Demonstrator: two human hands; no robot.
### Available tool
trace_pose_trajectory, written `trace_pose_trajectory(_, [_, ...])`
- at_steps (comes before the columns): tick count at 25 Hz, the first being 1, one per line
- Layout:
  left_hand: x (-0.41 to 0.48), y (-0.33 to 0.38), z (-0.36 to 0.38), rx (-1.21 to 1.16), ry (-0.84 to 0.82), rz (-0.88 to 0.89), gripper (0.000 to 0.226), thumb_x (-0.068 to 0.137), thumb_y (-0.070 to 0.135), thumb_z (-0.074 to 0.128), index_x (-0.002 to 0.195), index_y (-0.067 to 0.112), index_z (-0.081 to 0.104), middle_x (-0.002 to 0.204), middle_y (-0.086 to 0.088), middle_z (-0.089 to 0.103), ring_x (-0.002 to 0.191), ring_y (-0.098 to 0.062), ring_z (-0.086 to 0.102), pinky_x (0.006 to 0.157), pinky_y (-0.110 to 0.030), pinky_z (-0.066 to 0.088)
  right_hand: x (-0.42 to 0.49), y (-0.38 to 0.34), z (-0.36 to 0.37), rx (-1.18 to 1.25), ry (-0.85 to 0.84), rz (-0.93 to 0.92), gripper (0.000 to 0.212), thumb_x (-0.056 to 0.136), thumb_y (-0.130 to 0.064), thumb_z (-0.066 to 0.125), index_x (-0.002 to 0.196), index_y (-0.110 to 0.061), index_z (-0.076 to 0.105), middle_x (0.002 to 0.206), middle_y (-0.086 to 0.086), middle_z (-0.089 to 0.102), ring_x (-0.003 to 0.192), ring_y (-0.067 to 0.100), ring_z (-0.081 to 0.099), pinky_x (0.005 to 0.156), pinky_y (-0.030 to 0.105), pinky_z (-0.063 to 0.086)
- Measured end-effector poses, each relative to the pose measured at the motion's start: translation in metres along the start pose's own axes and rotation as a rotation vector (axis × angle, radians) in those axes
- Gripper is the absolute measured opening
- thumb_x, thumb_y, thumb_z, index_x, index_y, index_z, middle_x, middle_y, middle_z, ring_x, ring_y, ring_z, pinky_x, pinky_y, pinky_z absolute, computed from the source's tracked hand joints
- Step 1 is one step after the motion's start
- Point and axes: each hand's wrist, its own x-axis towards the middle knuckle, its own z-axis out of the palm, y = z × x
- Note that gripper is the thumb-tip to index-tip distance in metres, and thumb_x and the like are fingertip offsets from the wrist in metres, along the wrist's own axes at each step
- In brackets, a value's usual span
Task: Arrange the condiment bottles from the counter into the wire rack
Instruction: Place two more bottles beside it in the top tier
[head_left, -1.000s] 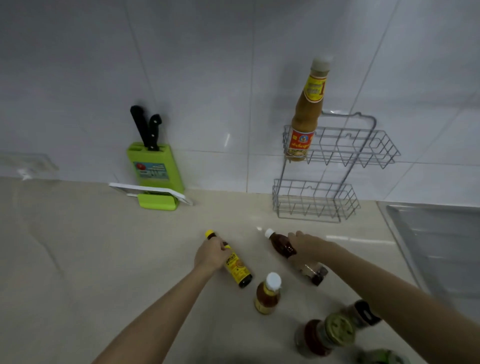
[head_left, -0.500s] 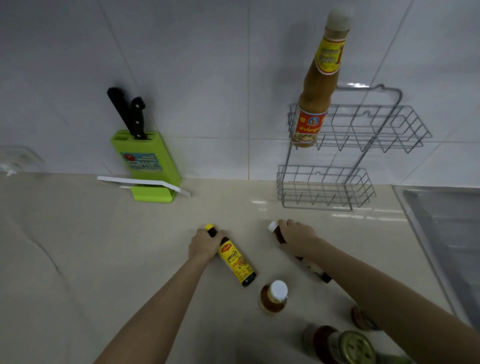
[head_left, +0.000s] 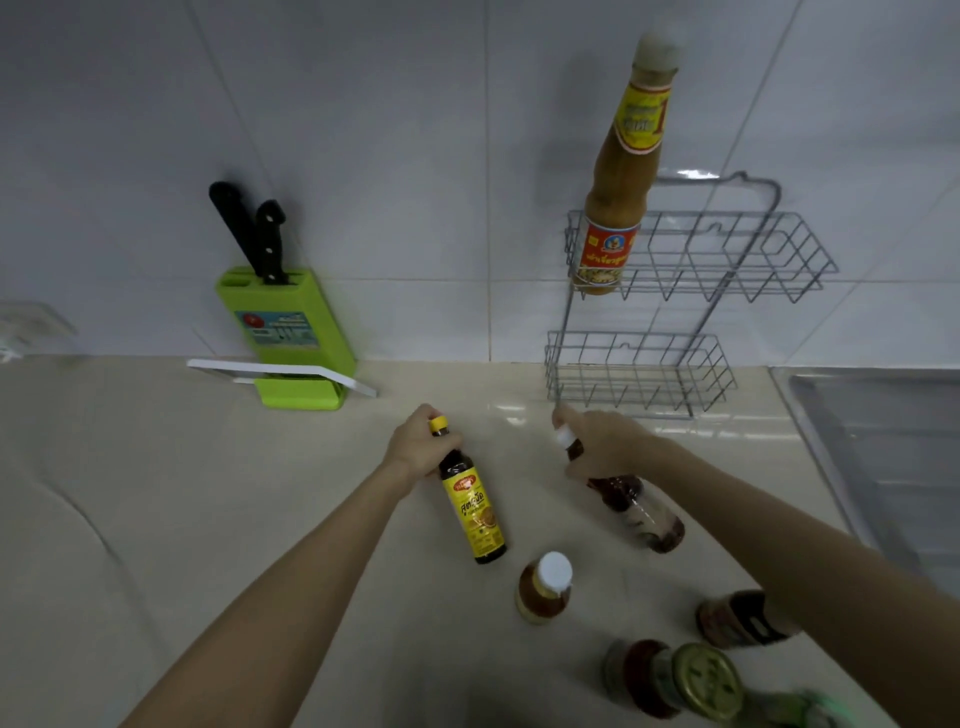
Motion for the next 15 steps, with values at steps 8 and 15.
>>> trace_pose_trajectory(8, [-0.03,0.075,0.014,0.382,-0.153,0.448,0.022,0.082,0.021,0.071,0.087,0.005,0.056,0.076,-0.011,0.063,0.059,-0.028,0.064,0.056,-0.035,0.053,-0.045,0.009,-0.03,-0.109,0.107,0.063,0.044,0.089,-0.033,0.055,0.122,-0.009,0.04,0.1,0.01,0.063,0.081,0.022,0.054,0.068,0.032,0.047])
trace_pose_trajectory(15, [-0.064,0.125,0.008,0.495,-0.088,0.624,0.029,0.081,0.024,0.072,0.095,0.008,0.053,0.095,-0.015,0.064,0.083,-0.032,0.066,0.072,-0.048,0.058,-0.09,0.028,-0.049,0.232,0.339,0.132,0.034,0.088,-0.027,0.062,0.113,-0.012,0.044,0.107,0.015,0.062,0.095,0.032,0.058,0.072,0.035,0.042])
